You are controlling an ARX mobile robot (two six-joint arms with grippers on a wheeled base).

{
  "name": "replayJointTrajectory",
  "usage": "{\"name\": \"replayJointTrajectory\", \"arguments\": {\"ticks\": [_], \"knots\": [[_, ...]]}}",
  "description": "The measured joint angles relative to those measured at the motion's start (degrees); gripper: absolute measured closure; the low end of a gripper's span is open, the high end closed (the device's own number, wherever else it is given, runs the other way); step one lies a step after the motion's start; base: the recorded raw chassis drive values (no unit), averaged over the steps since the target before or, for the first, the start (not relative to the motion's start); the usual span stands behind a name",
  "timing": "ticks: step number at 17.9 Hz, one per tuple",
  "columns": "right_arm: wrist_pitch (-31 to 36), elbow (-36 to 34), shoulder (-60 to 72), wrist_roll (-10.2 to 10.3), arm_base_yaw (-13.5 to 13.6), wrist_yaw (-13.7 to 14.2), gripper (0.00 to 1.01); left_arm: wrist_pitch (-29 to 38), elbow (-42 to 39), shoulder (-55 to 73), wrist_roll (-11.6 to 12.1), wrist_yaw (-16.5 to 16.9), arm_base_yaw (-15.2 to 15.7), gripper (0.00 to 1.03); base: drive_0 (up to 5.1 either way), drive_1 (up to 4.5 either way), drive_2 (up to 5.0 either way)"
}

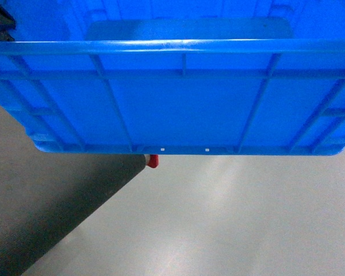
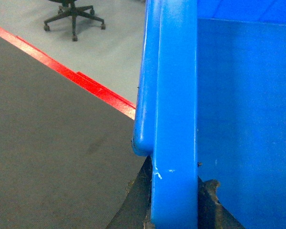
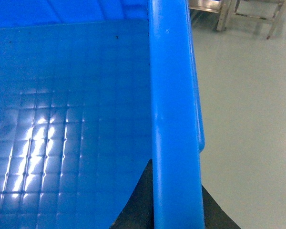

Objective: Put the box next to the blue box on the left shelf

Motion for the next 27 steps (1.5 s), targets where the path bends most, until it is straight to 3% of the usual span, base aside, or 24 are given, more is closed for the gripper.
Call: {"name": "replayJointTrajectory", "arguments": {"ticks": [27], "knots": [[0.00,0.00,0.00,-0.02,0.00,0.00,0.94,0.00,0.00,0.00,0.02,0.02,0.00,0.95,-1.4,-1.36,-1.4]]}}
